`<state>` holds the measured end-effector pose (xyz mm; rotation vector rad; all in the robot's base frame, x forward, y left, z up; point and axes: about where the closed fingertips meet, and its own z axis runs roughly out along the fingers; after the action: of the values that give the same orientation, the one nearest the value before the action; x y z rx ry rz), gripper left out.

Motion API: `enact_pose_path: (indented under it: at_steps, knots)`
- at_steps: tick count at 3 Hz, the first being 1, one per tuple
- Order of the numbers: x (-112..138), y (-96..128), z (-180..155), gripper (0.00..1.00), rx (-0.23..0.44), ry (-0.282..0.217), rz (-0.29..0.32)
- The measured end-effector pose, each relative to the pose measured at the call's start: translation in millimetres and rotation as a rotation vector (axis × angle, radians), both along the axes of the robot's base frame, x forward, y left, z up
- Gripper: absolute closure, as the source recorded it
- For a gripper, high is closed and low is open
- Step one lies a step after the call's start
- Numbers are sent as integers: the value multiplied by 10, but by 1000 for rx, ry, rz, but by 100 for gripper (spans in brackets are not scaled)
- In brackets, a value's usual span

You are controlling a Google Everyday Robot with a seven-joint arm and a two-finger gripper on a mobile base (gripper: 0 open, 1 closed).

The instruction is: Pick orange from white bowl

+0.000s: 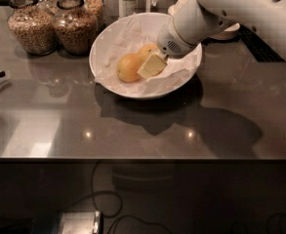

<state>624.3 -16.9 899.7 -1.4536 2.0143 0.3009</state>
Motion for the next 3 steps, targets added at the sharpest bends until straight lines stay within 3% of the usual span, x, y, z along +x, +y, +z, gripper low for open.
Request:
enact_pose_path:
  at_steps: [1,2,3]
  knots:
    - [-147,174,518,100,99,-76,88]
    - [-402,335,929,100,211,-112,254]
    - [-769,427,1083,100,311,-115,492]
